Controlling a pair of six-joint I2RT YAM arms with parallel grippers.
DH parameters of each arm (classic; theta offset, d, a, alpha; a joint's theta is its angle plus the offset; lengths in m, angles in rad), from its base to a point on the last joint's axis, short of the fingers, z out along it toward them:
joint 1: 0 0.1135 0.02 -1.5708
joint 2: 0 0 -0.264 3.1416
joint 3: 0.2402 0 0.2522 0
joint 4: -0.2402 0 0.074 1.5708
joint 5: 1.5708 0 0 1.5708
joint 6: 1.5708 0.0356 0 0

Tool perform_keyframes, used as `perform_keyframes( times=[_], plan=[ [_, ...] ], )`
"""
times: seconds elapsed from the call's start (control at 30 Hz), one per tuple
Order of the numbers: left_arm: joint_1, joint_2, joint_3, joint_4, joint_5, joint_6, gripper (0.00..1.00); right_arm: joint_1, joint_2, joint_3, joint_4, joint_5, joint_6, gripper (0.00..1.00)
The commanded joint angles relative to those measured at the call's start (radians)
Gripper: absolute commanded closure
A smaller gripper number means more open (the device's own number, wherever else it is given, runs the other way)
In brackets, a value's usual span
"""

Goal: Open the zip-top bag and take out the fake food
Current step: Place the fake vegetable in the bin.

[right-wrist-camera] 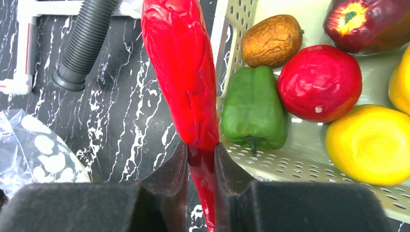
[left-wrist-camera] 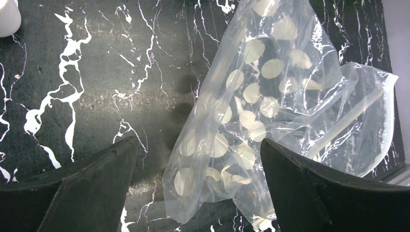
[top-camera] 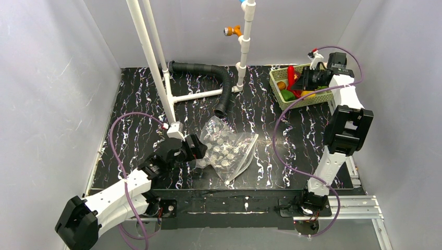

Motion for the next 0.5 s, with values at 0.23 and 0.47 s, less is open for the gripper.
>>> perform_keyframes(
  times=[0.23,0.47],
  plan=[
    [0.004,-0.03,0.001,0.007,0.017,0.019,0.02,-0.002,0.047,0.047,0.109,0.078,0.155,0.89],
    [0.004,-0.025,-0.045,0.092,0.049,-0.027,0.02,0.004,0.084,0.057,0.15,0.136,0.218,0.86]
  ],
)
